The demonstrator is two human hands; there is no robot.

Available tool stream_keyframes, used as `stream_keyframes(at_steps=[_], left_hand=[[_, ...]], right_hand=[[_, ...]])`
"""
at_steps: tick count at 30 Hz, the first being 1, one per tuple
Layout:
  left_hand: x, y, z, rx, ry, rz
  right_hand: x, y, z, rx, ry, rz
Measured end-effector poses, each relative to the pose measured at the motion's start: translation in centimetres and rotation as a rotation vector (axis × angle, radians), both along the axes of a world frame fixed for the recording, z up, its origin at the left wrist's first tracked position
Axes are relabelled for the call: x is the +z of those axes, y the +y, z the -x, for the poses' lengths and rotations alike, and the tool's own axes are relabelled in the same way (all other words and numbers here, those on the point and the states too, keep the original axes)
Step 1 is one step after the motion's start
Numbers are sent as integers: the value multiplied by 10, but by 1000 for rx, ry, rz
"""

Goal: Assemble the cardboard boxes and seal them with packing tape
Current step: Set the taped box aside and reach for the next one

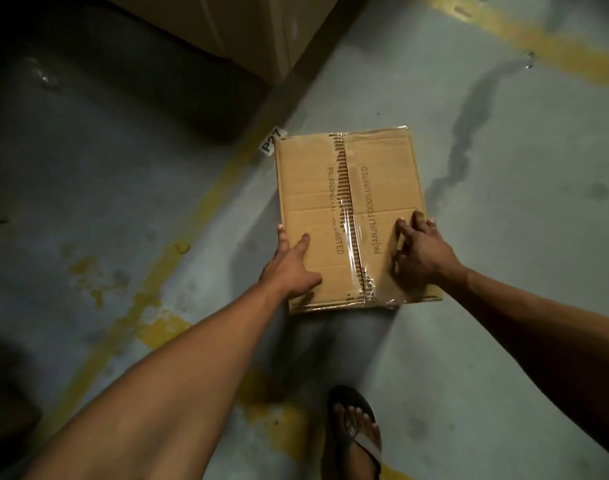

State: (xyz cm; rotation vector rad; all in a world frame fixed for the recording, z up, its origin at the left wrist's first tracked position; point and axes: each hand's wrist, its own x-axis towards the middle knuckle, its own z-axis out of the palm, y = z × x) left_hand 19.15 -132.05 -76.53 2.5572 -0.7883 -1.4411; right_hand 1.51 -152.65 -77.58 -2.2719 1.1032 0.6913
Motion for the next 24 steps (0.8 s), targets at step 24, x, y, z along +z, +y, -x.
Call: stream_keyframes(at_steps=[24], left_hand=[[709, 679, 75, 739, -462, 496]], right_hand=[[671, 618, -57, 628, -666, -90]])
